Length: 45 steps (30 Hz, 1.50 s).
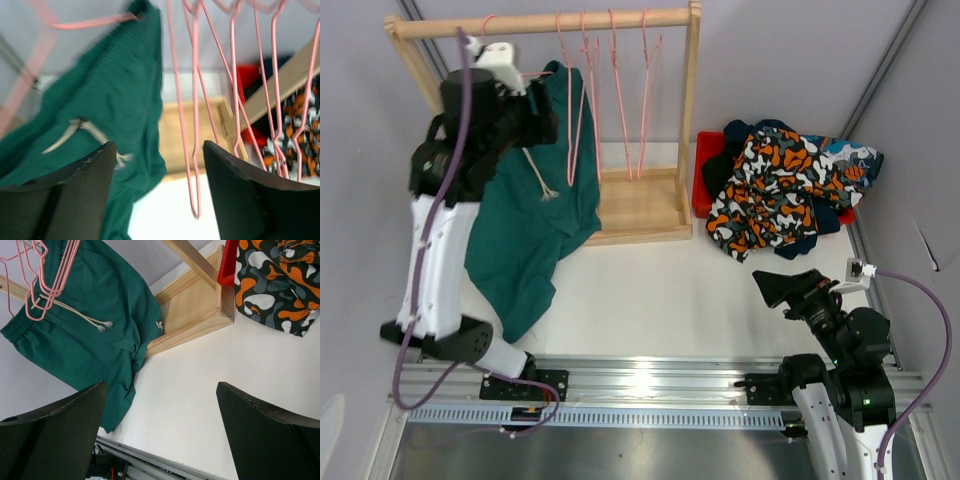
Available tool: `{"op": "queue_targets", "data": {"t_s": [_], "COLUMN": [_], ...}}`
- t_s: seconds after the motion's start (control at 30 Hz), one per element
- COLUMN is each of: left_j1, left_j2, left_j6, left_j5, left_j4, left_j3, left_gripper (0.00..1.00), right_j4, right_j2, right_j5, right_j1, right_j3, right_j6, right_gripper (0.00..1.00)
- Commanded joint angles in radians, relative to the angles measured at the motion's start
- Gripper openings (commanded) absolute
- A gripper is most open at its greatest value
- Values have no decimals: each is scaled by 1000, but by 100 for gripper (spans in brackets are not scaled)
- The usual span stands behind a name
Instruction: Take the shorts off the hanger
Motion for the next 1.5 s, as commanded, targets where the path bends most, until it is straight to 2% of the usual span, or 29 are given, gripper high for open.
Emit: {"op": "queue_targets", "data": {"t_s": [0.0, 0.2, 0.3, 0.47, 0.6, 0.67, 0.8, 1.13, 1.47], "left_j1": [57, 204, 271, 399, 446, 448, 448, 447, 447], "left_j2": [-173, -238, -220, -56, 83, 130, 156, 37, 10], "left_j6": [21, 5, 5, -24, -56, -60, -86, -117, -131], "left_j5": [-106, -83, -82, 2, 94, 124, 235, 380, 414], "left_j4": [67, 126, 132, 72, 29, 2, 15, 76, 97], "left_j3": [-108, -223, -204, -21, 103, 175, 125, 2, 28], "left_gripper": [77, 83, 83, 82, 76, 76, 70, 69, 70], "right_j4": [5, -50, -69, -112, -169, -179, -196, -206, -233], "right_j2": [6, 63, 80, 95, 69, 36, -7, -23, -35], "right_j5": [-27, -54, -68, -97, -82, -71, -57, -91, -108], "right_j1": [4, 3, 1, 1, -2, -3, -8, -52, -72], "right_j3": [15, 99, 127, 161, 159, 152, 115, 104, 113], "right_j6": [3, -47, -64, -84, -100, -97, -74, -77, -89], "right_gripper": [99, 99, 99, 99, 100, 100, 100, 99, 99]}}
